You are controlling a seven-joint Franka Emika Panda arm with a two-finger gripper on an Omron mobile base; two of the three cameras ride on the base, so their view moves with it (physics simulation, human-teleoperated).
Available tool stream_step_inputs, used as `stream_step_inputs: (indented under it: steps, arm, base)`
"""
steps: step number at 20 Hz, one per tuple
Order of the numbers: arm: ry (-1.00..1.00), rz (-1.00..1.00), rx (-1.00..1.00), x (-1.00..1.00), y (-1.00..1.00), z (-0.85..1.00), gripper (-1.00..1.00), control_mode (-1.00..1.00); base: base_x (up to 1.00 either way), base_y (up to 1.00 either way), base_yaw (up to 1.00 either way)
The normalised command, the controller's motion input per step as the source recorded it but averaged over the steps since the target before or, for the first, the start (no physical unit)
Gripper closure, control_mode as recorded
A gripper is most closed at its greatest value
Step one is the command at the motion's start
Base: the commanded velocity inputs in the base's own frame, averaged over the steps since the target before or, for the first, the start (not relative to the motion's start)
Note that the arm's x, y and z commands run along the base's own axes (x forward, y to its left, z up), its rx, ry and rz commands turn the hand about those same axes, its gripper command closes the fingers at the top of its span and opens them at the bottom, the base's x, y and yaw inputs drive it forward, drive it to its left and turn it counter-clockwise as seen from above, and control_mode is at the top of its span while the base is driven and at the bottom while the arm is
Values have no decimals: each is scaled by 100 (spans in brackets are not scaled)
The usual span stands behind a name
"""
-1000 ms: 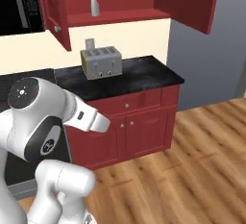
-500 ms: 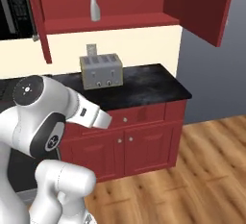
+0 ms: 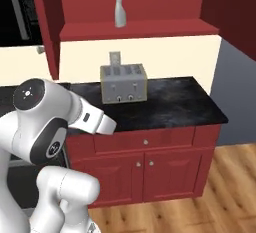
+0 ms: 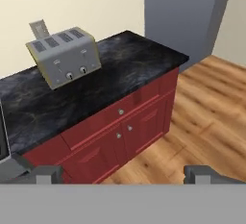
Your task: Move the cutting board and knife to the sink. Then move spray from the cabinet to the counter.
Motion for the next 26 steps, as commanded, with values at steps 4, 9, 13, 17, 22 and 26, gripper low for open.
stream_step_inputs:
  steps: [4, 9, 13, 17, 22, 26]
  arm:
    - [0, 0, 0, 0, 0, 0, -100, 100]
    - [0, 0, 0, 0, 0, 0, -100, 100]
    - [0, 0, 0, 0, 0, 0, -100, 100]
    - [0, 0, 0, 0, 0, 0, -100, 100]
    - [0, 0, 0, 0, 0, 0, -100, 100]
    - [0, 0, 0, 0, 0, 0, -100, 100]
  base:
    - [38, -31, 33]
    - [0, -76, 19]
    - [2, -73, 16]
    - [21, -12, 18]
    - [33, 9, 17]
    - [63, -2, 15]
